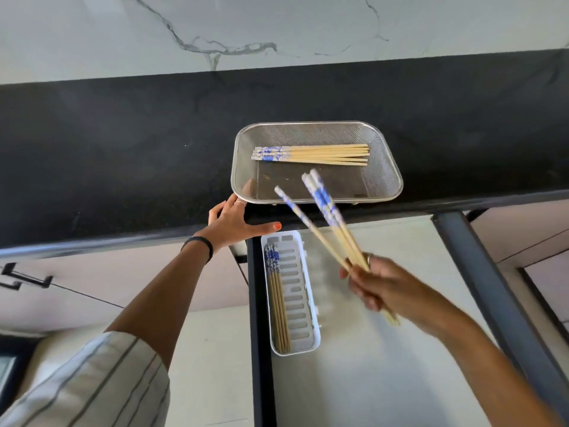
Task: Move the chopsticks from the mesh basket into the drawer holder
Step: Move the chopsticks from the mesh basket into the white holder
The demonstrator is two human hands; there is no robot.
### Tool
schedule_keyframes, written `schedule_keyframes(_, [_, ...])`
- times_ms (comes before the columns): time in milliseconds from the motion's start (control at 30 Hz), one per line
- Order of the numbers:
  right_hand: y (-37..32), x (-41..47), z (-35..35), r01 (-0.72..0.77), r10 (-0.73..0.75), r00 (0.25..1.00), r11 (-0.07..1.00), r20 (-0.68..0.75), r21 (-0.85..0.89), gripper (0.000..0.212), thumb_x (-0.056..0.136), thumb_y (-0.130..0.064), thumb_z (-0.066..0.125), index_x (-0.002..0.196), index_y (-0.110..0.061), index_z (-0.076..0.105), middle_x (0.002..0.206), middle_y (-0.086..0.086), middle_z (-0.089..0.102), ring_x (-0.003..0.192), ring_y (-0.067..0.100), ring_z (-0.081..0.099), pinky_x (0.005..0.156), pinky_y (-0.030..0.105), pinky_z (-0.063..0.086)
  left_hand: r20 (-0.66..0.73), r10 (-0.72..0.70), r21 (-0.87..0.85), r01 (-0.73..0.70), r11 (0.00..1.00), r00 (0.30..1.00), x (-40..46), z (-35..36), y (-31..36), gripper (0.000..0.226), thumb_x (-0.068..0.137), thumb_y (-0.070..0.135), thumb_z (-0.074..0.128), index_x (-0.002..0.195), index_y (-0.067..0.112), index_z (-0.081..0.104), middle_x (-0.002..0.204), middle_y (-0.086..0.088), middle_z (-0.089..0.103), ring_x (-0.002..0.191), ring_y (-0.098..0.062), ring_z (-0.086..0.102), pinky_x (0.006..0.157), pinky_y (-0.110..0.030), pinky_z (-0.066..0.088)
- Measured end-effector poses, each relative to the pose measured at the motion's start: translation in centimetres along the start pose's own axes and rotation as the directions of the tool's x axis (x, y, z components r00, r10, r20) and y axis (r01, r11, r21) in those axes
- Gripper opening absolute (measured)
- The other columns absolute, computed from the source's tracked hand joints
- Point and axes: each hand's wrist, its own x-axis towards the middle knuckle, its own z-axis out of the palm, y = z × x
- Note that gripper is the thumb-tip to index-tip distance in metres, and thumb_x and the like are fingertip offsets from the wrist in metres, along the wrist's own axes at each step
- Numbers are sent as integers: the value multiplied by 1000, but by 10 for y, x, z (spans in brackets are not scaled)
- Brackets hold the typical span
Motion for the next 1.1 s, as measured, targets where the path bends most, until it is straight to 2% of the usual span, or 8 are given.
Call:
schedule_keyframes(200, [71, -19, 43, -284, 284, 958, 959, 40, 12, 23, 102, -15, 35, 89, -15, 53, 60, -2, 41, 39, 2, 33, 40, 15, 29, -22, 12, 20, -11, 1000, 1000, 3, 4, -3, 110, 47, 88, 50, 141, 46, 12, 146, 13, 26, 134, -12, 17, 105, -27, 1])
schedule_keyframes(467, [87, 49, 104, -380, 352, 902, 922, -251, -72, 13, 97, -17, 36, 92, -13, 46, 62, 1, 53, 33, 8, 45, 38, 19, 37, -21, -28, 99, 30, 995, 999, 4, 6, -3, 120, 49, 87, 53, 145, 39, -2, 149, 4, 22, 136, -14, 11, 107, -29, -1])
schedule_keyframes(567, [86, 79, 116, -415, 407, 867, 909, -288, 35, 13, 92, -5, 33, 98, -8, 44, 77, 7, 53, 43, 14, 48, 42, 24, 41, -10, -23, 121, 24, 992, 1000, 5, 5, -4, 123, 45, 89, 50, 143, 42, -6, 151, 5, 18, 136, -13, 9, 105, -26, -2])
schedule_keyframes(700, [89, 109, 123, -466, 470, 819, 880, -329, 94, 36, 89, 2, 33, 124, 0, 41, 91, 12, 56, 48, 15, 51, 40, 25, 43, -14, -14, 112, 15, 994, 1000, 6, 6, -6, 119, 49, 88, 50, 142, 44, -8, 152, 6, 14, 138, -15, 7, 108, -29, -2])
schedule_keyframes(800, [97, 119, 126, -487, 469, 797, 872, -381, 55, 36, 89, 1, 38, 125, 0, 41, 123, 19, 56, 66, 21, 59, 39, 22, 45, -11, -5, 104, 6, 995, 1000, 6, 6, -7, 117, 50, 87, 50, 143, 43, -7, 153, 6, 14, 138, -16, 8, 109, -32, -1])
schedule_keyframes(900, [105, 125, 126, -511, 445, 799, 857, -405, -68, 42, 90, -1, 41, 132, 4, 38, 134, 22, 51, 101, 32, 64, 67, 34, 59, -1, 0, 109, 0, 994, 1000, 6, 5, -5, 114, 55, 83, 54, 144, 41, -3, 153, 5, 12, 138, -18, 7, 109, -32, -1])
schedule_keyframes(967, [108, 125, 128, -534, 424, 806, 822, -413, -197, 50, 91, -2, 40, 140, 5, 33, 139, 23, 48, 121, 35, 55, 93, 38, 51, 11, 2, 93, -3, 996, 1000, 5, 4, -5, 112, 59, 79, 58, 143, 43, -7, 153, 6, 10, 138, -18, 5, 108, -32, -2])
schedule_keyframes(1100, [116, 124, 132, -525, 387, 800, 821, -459, -224, 44, 85, 3, 43, 129, 7, 45, 133, 24, 53, 120, 36, 54, 95, 36, 49, 6, 8, 88, -9, 996, 1000, 4, 2, -4, 110, 62, 75, 59, 143, 43, -8, 154, 6, 9, 138, -15, 4, 108, -30, -3])
